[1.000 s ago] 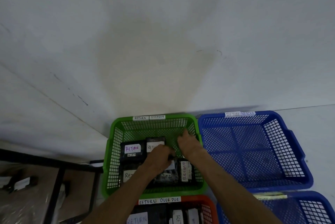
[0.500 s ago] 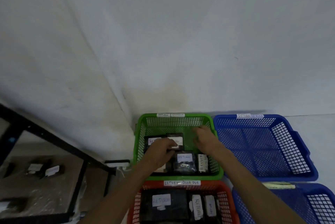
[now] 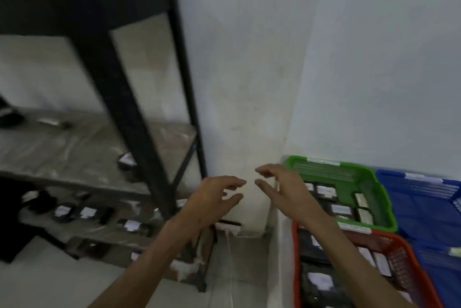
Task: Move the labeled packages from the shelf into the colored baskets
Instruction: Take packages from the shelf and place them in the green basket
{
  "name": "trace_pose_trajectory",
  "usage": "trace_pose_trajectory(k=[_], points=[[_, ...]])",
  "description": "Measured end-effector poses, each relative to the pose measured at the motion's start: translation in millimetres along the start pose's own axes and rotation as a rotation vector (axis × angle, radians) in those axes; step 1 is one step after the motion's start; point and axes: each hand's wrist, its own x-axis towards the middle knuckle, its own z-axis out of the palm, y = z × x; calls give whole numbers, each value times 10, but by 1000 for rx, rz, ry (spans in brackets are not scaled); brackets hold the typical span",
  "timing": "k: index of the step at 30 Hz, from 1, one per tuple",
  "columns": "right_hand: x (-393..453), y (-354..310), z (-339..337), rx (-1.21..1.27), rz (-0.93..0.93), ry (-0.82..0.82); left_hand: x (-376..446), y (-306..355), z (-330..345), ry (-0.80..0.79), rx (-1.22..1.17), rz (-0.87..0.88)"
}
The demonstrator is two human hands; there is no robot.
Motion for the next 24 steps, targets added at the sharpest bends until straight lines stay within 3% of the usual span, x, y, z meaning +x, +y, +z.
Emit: trace_pose_trajectory(k=[6, 13, 17, 24], points=[[293, -1459, 622, 39, -195, -88, -933, -490, -1322, 110, 59, -131], [1008, -2750, 1532, 76, -332, -222, -1454, -1384, -2604, 221, 169, -300], [1693, -3269, 2188, 101, -333, -243, -1465, -2051, -3327, 252, 190, -360], [3080, -3825, 3287, 155, -140, -267, -1081, -3327, -4425, 312, 124, -456]])
